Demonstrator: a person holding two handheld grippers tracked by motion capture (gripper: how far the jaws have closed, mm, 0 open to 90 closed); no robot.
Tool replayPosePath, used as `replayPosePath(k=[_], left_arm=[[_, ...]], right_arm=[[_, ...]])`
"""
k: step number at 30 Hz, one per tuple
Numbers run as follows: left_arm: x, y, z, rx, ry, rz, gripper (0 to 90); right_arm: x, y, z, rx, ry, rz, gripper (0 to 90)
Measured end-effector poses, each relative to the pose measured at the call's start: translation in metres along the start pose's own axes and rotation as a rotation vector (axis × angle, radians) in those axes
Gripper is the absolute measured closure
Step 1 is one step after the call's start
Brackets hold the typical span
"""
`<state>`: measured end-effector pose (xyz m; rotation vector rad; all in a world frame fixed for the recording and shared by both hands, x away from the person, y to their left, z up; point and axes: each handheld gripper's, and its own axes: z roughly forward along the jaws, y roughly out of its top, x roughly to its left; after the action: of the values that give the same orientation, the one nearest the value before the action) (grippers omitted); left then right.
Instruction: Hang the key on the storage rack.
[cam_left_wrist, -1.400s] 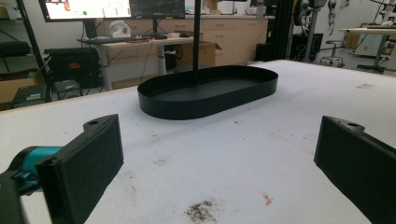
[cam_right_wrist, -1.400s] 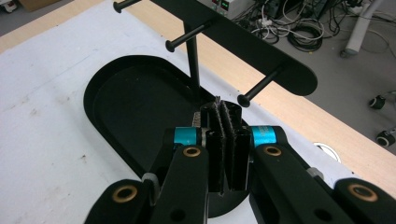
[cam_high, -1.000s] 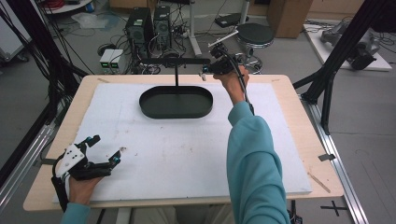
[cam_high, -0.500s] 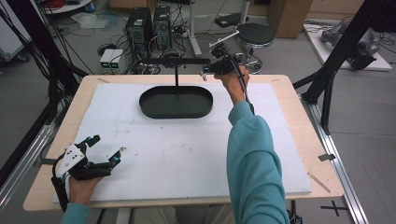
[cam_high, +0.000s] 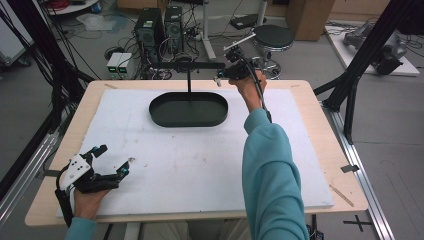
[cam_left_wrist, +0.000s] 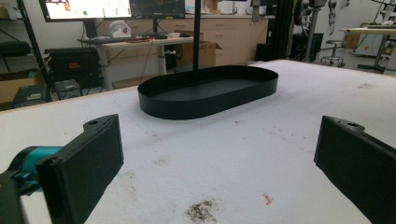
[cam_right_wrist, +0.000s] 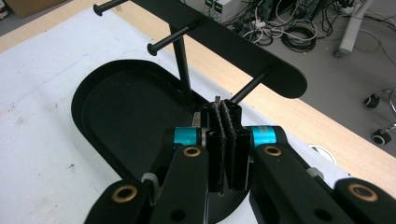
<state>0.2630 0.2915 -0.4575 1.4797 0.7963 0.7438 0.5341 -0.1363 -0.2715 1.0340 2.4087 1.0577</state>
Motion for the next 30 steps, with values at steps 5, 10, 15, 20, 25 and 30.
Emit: replayPosePath(k=[5, 10, 15, 20, 25, 30], left_arm=[[0.0, 0.0, 0.0, 0.0, 0.0, 0.0, 1.7], [0.0001, 0.0, 0.0, 0.0, 0.001, 0.001, 1.7], [0.0001, 0.0, 0.0, 0.0, 0.0, 0.0, 1.7], [-0.0001, 0.0, 0.0, 0.0, 0.001, 0.0, 1.7], [-0.0003, 0.0, -0.0001, 0.0, 0.001, 0.002, 1.7], [-0.0002, 0.0001, -0.0001, 0.002, 0.001, 0.001, 1.7]], right_arm=[[0.0003, 0.0002, 0.0011, -0.004, 0.001, -0.004, 88.9], [-0.0006, 0.0002, 0.001, -0.011, -0.006, 0.0, 88.9], [-0.0018, 0.0001, 0.0005, -0.015, -0.013, 0.004, 88.9], [-0.0035, -0.0001, 0.0008, -0.022, -0.011, 0.0, 88.9], [-0.0068, -0.0011, 0.0011, -0.029, -0.005, 0.008, 88.8], [-0.0092, -0.0014, 0.0025, -0.033, -0.002, -0.005, 88.8]])
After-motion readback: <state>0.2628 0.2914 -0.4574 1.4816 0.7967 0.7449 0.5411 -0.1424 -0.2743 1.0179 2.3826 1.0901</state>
